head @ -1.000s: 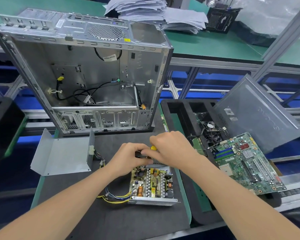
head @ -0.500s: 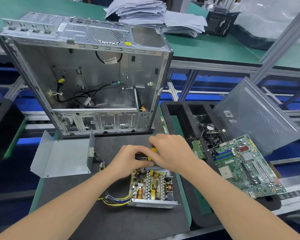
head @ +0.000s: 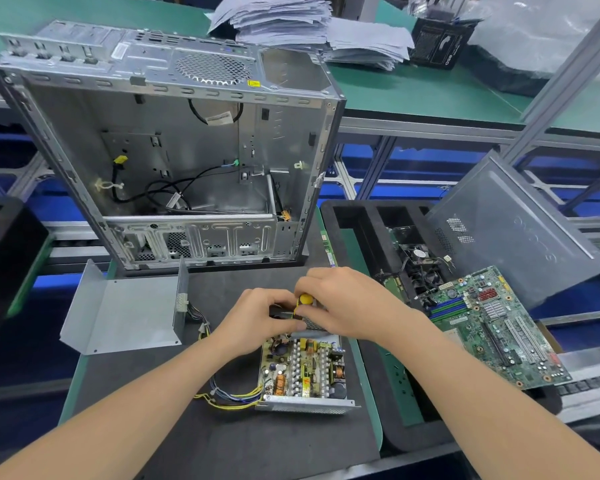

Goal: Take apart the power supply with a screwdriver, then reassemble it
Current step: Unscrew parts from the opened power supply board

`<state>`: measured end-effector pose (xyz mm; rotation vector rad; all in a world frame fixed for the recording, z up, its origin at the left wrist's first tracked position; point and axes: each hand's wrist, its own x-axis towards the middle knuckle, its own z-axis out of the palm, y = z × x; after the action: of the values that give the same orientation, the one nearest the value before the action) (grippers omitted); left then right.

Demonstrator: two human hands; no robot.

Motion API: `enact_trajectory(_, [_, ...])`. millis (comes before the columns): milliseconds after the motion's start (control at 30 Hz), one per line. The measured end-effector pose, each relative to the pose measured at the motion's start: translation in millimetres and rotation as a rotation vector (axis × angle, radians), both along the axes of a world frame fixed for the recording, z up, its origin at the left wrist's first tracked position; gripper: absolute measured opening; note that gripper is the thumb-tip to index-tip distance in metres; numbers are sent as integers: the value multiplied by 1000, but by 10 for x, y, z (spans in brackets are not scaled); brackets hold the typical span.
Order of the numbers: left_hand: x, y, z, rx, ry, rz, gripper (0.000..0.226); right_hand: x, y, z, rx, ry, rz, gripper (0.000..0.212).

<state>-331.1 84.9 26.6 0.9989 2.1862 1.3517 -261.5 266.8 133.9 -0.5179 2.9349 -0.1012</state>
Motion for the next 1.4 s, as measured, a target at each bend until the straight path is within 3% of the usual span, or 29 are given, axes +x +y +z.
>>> enact_trajectory(400, [25, 6, 16, 68, -64, 1, 21, -59, -221, -194, 259, 228, -181, 58])
enact_trajectory(600, [16, 4, 2, 27, -99, 37, 14, -53, -289, -181, 227, 261, -274, 75])
enact_trajectory(733, [8, -17, 10, 48, -87, 16, 16, 2, -198, -171, 93, 321, -192, 58])
enact_trajectory(867, [8, -16, 19, 42, -19, 1, 22, 25, -17, -62, -1, 107, 15, 27])
enact_trajectory(967, [-3, -6, 0, 20, 5, 1, 20, 10, 33, 27, 35, 18, 67, 21])
enact_trajectory(1067, [-5, -9, 11, 6, 5, 5, 19, 5, -10, 44, 57, 11, 28, 23])
enact_trajectory(1400, [17, -5, 51, 24, -51, -22, 20, -32, -139, -110, 237, 172, -137, 59])
